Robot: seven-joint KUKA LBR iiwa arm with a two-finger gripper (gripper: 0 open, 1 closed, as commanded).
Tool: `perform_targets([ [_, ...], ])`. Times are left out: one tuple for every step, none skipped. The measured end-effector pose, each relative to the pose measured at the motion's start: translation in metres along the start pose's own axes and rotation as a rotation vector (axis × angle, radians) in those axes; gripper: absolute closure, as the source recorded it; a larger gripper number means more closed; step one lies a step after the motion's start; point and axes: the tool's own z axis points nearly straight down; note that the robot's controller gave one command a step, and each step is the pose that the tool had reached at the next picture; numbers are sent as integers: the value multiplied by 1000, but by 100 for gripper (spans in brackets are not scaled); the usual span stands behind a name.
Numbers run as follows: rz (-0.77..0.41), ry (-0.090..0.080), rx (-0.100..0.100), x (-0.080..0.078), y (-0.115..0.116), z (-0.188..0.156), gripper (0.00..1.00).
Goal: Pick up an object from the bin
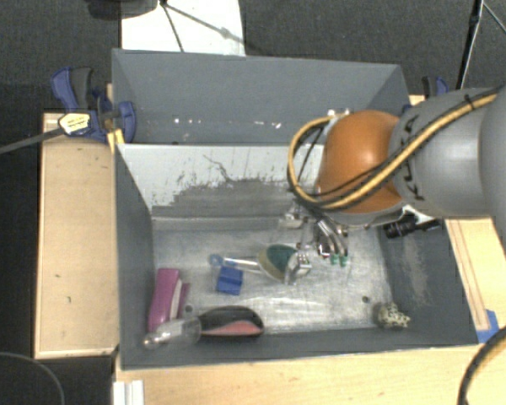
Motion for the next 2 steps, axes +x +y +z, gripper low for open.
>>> perform_targets([
  [14, 5, -4, -10, -4, 32, 0],
  [20, 2, -3, -12, -4, 30, 0],
])
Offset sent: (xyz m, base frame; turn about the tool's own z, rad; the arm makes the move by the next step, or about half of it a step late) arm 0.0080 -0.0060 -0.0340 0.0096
